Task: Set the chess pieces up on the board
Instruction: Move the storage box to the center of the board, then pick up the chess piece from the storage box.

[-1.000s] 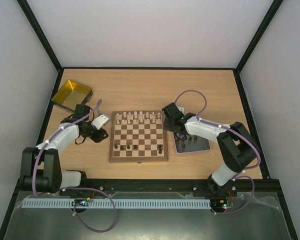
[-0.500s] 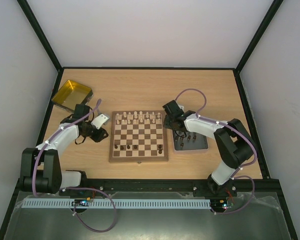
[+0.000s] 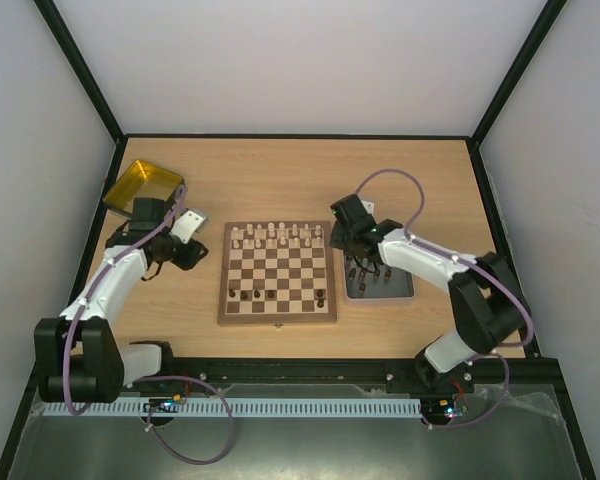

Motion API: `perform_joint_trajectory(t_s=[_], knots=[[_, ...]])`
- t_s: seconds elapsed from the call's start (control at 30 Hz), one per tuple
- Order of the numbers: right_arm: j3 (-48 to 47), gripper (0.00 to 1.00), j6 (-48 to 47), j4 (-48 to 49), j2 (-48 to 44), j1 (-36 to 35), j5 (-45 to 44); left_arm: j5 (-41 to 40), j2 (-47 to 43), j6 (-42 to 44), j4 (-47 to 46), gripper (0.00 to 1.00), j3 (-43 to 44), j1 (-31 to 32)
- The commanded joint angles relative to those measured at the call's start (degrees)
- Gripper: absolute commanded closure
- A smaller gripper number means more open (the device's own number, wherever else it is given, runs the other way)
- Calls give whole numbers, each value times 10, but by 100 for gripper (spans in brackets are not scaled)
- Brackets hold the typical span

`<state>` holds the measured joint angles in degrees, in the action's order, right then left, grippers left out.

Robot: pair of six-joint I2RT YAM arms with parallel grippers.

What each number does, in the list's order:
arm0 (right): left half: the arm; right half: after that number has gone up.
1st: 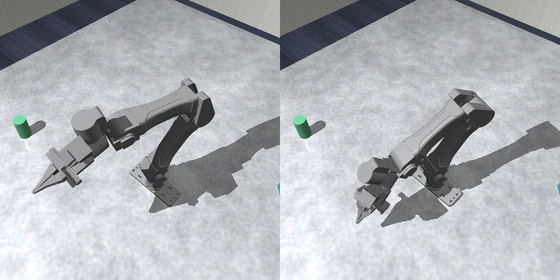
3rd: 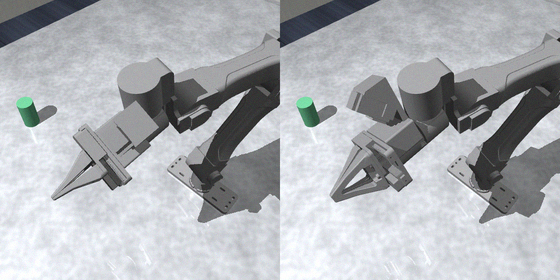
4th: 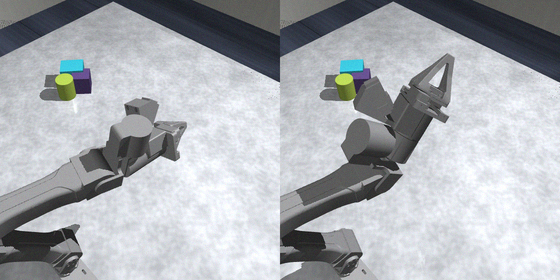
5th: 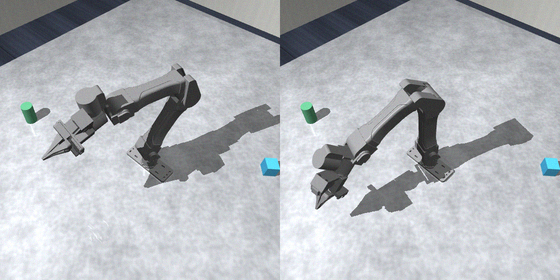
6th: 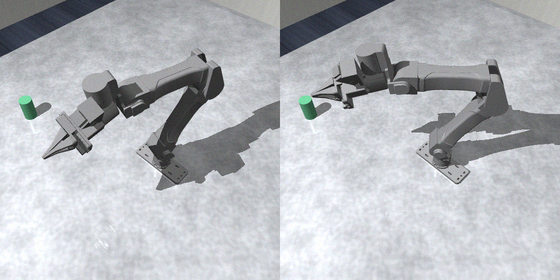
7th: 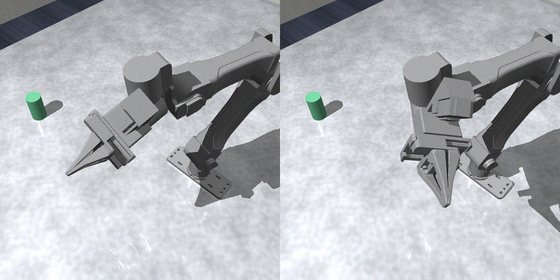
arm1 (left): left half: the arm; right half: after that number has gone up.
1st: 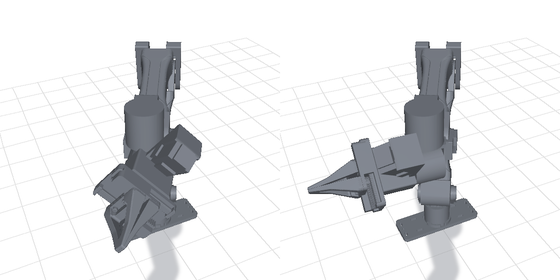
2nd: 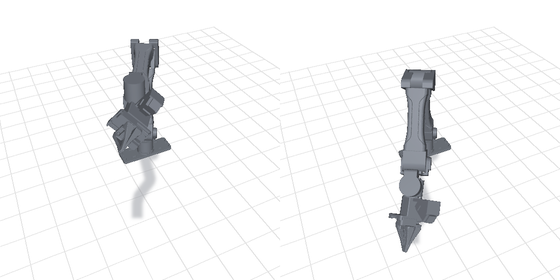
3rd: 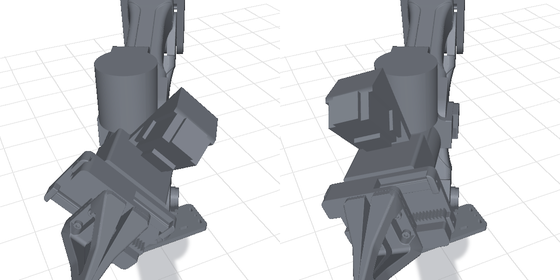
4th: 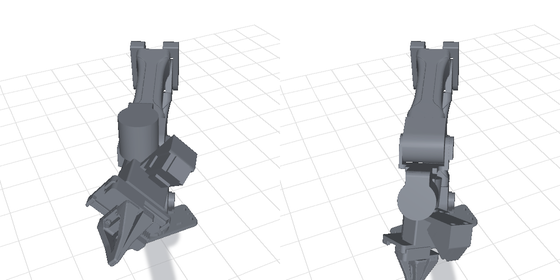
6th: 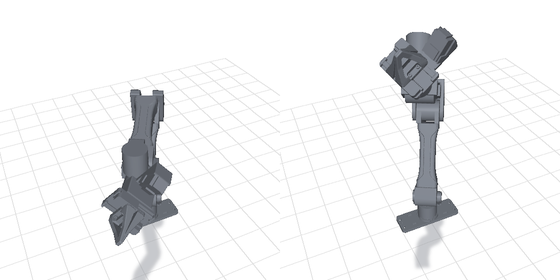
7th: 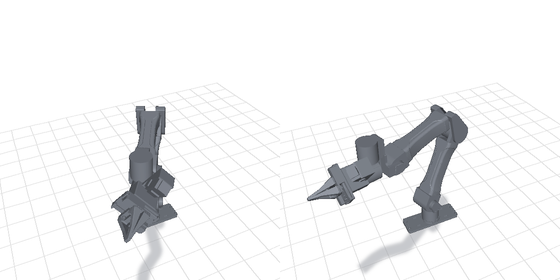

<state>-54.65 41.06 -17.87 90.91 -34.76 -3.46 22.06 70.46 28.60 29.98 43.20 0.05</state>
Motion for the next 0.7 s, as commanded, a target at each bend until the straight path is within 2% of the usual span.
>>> perform_joint_trajectory(t_s=[0.0,0.07,0.13,0.2,0.23,0.37,0.53,0.57,0.63,0.67], knots=[[12,64,-3,-34,-82,2,-53,9,-27,-21,17,48,24,-8],[23,54,-3,-46,-116,3,-66,12,-34,-24,16,42,19,-10],[32,39,0,-58,-148,3,-73,19,-41,-27,13,36,14,-11],[40,10,5,-73,-174,2,-69,21,-45,-27,12,27,15,-12],[41,1,7,-84,-185,2,-65,22,-47,-27,13,23,16,-12],[49,2,17,-107,-215,2,-78,37,-48,-25,10,4,12,-13],[69,1,13,-90,-267,2,-73,36,-44,-31,-4,0,3,-13],[67,5,12,-95,-271,2,-75,36,-45,-33,-7,0,2,-14],[57,32,11,-112,-271,3,-89,36,-45,-35,-10,0,0,-14],[52,42,10,-121,-269,2,-97,37,-45,-36,-11,1,0,-14]])
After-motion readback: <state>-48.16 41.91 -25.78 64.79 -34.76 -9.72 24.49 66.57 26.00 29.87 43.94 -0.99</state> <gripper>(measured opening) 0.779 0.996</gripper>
